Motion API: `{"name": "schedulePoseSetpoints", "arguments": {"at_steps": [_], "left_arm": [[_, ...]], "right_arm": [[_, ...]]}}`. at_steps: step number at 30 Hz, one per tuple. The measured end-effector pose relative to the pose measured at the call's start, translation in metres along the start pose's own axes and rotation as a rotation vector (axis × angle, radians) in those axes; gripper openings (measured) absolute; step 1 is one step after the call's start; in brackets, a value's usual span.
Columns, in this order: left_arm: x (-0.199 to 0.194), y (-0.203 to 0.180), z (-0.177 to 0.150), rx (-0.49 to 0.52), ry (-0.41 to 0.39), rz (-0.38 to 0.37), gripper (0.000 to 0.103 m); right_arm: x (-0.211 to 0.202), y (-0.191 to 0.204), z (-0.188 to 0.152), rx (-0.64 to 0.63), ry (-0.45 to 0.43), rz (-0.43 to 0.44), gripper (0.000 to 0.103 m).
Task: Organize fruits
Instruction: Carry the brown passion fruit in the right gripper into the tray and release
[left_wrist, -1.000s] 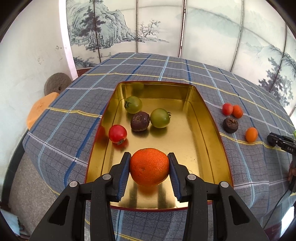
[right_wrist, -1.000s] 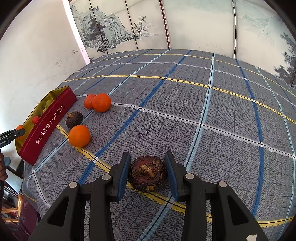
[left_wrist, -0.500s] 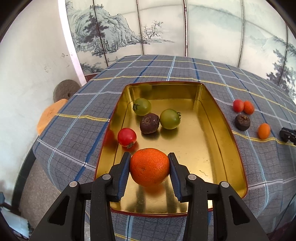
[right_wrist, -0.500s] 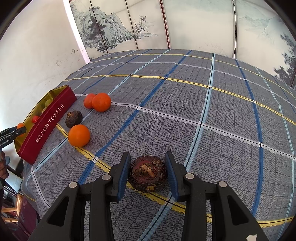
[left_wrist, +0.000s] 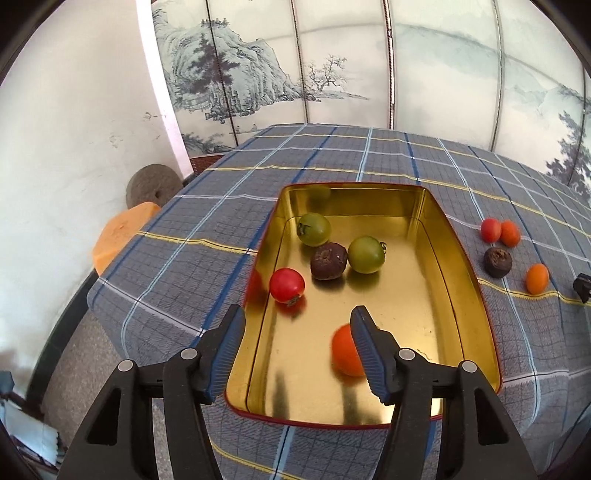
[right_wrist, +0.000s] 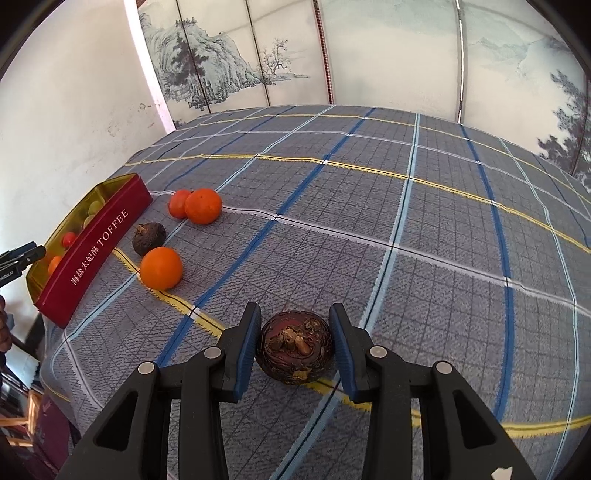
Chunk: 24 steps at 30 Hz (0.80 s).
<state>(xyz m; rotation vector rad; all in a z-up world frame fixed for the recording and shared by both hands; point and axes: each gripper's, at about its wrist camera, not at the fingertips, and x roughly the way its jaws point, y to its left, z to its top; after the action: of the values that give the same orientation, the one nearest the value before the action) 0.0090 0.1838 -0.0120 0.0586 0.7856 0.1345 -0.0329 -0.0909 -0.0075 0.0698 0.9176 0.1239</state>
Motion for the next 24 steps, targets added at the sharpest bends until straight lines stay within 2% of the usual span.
{"name": "schedulePoseSetpoints", "arguments": {"at_steps": [6, 14, 19, 24], "left_arm": [[-0.008, 0.004, -0.003, -0.01, -0.005, 0.007, 0.062], [-0.014, 0.011, -0.009, -0.01, -0.01, 0.041, 0.063], [-0.015, 0.021, -0.014, -0.026, -0.003, 0.051, 0.063], [-0.016, 0.033, -0.021, -0.039, 0.003, 0.066, 0.063]], "right_arm": [[-0.02, 0.025, 0.013, -0.041, -0.034, 0.025, 0.036], [-0.036, 0.114, 0.05, -0.188, -0.081, 0.171, 0.036], [-0.028, 0.173, 0.066, -0.257, -0.073, 0.295, 0.036], [-0.002, 0.227, 0.074, -0.334, -0.03, 0.353, 0.036]]}}
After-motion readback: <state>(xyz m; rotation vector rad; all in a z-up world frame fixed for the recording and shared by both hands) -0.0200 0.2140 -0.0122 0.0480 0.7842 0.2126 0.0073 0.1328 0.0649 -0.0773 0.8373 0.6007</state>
